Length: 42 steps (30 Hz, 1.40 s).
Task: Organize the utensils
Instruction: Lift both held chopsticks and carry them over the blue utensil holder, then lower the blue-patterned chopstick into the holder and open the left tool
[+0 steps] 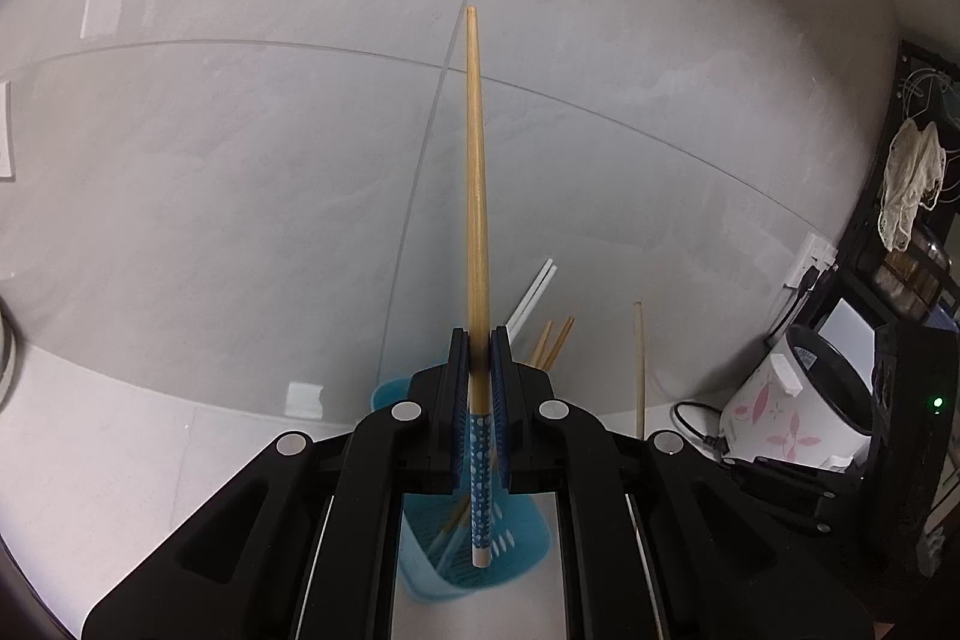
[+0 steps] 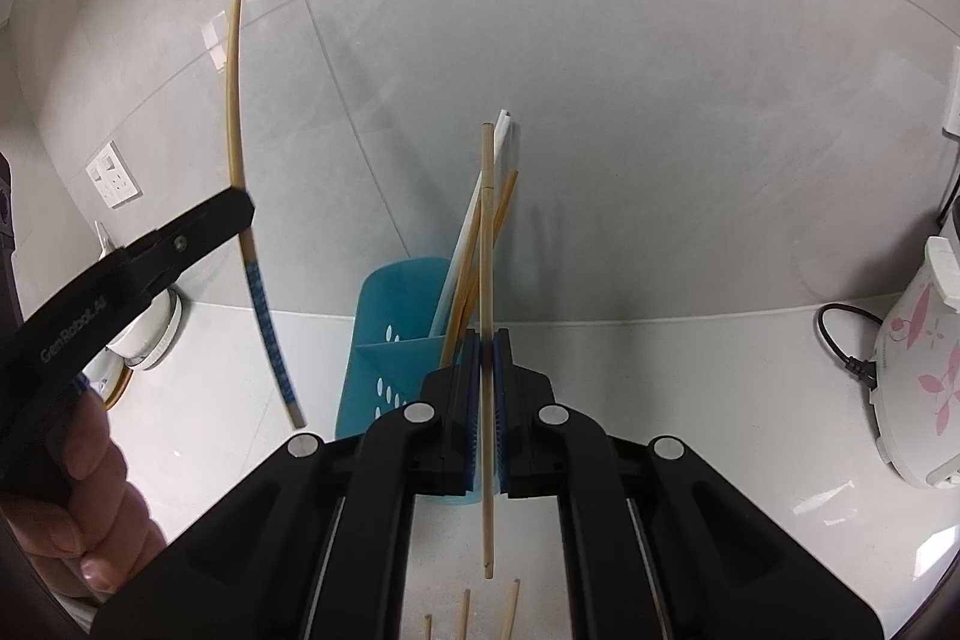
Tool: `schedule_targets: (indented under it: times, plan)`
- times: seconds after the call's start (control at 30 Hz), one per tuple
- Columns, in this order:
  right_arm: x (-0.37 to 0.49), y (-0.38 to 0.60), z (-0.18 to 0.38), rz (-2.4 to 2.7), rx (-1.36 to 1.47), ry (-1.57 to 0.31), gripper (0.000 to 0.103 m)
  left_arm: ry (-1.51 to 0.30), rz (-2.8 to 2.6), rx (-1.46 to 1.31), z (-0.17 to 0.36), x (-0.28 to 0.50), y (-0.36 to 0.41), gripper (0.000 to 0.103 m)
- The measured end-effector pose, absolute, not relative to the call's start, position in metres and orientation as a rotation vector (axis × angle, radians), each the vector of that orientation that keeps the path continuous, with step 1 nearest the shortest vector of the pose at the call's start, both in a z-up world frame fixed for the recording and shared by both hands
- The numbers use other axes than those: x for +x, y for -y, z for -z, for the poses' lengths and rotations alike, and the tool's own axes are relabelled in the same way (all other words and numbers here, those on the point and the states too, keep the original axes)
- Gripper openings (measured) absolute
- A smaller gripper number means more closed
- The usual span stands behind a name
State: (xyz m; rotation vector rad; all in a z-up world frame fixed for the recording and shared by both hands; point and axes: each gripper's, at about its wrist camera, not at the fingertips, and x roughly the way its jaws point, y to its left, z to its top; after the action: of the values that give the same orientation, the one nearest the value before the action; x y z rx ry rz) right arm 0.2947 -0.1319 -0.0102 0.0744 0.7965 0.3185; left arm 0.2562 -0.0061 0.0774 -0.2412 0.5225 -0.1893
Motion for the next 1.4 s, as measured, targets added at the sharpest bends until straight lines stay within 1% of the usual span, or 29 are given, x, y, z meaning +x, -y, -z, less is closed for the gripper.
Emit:
schedule_targets:
  times: [0.27, 0.8, 1.4]
  plan:
    - [0.299, 0.134, 0.026, -0.312, 0.081, -0.825, 0.003, -0.484, 0.216, -0.216, -0.051, 0.264, 0.014, 0.007]
    - [0.298, 0.136, 0.037, -0.31, 0.081, -0.848, 0.003, -0.538, 0.209, -0.136, -0.006, 0.266, 0.033, 0.007]
    - [0.29, 0.139, 0.035, -0.298, 0.081, -0.85, 0.003, -0.615, 0.214, -0.059, 0.014, 0.277, 0.051, 0.008]
